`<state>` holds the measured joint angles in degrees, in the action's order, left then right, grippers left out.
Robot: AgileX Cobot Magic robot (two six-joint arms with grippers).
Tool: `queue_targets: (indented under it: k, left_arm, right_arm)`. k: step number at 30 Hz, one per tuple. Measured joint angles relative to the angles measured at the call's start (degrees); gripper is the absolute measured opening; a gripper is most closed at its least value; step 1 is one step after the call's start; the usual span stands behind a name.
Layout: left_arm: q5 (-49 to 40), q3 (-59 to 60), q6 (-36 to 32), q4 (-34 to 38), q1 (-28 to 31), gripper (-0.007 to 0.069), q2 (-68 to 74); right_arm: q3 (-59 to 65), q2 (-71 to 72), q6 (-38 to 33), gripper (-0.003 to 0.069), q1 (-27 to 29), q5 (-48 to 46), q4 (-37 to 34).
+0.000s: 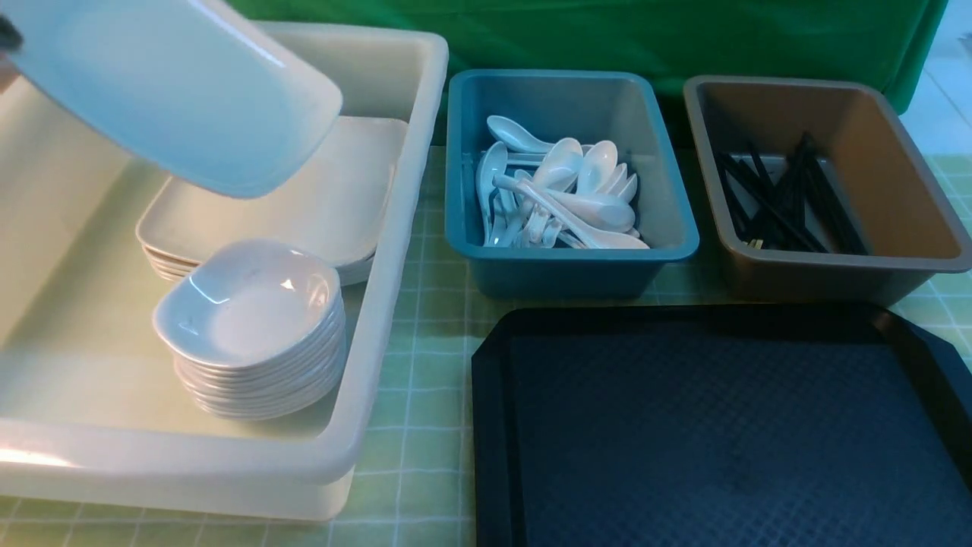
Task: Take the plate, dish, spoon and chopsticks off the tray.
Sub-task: Use the left arm to put the plate into the large storage box on the left
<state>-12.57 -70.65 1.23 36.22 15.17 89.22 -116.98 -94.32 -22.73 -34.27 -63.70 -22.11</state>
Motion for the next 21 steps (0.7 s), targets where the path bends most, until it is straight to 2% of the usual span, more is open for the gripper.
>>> queue_targets:
  k: [9, 14, 17, 21]
  left_arm:
    - [7.0, 1.9, 0.1, 3.9, -5.7, 0.0004, 7.4]
    - [8.5, 1.9, 0.5, 4.2, -6.1, 0.0017, 9.8]
    - [8.5, 1.9, 0.9, 4.4, -6.0, 0.0072, 10.6]
    - [3.3, 1.9, 1.2, 1.1, -6.0, 0.0243, 11.6]
  right_arm:
    - [-5.1, -7.7, 3.1, -0.0001, -1.6, 0.6, 1.8]
    - [-5.4, -7.7, 3.5, 0.0001, -1.6, 0.4, 1.9]
    - [-5.5, -7.7, 3.5, 0.0001, -1.6, 0.4, 1.9]
    - [-5.5, -7.7, 3.5, 0.0001, -1.6, 0.4, 1.9]
